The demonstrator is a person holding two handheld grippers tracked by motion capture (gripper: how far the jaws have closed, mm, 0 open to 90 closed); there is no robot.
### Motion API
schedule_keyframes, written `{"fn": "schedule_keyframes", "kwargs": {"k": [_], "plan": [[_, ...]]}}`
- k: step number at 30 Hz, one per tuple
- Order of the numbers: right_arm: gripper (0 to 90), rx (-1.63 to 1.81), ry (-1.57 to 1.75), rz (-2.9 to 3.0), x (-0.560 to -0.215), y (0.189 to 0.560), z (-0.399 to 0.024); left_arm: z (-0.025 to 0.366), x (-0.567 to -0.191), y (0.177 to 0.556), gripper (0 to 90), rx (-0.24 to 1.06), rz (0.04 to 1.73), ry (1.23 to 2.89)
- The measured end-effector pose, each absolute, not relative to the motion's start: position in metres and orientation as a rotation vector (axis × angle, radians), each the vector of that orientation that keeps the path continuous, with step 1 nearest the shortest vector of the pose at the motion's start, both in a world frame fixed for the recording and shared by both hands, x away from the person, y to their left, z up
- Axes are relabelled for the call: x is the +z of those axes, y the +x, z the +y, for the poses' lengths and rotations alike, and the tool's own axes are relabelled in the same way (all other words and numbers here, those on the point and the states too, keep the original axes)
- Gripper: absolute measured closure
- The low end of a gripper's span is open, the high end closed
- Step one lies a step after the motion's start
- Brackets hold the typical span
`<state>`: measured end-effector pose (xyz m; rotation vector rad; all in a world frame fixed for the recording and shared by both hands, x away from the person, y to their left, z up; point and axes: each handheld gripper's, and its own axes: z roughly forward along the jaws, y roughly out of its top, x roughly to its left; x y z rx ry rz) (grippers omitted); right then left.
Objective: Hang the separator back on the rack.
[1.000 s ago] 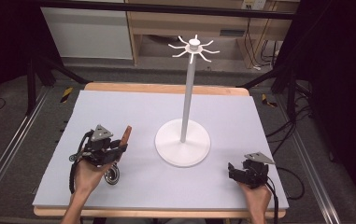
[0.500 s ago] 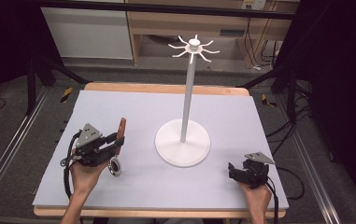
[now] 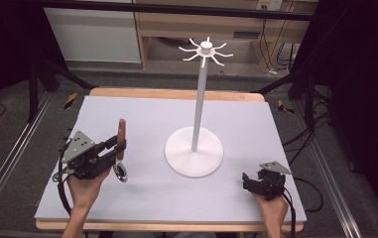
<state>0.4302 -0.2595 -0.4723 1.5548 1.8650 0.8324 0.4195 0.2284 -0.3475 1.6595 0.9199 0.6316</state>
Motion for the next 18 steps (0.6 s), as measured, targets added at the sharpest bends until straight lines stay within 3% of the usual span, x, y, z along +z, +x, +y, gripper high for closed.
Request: {"fn": "schedule_keyframes", "kwargs": {"k": [18], "plan": [[14.2,0.839,1.559,1.86,-0.473,0.429,-0.261,0.211,-0.319,0.424,67.1,0.631,0.847,1.654]]}}
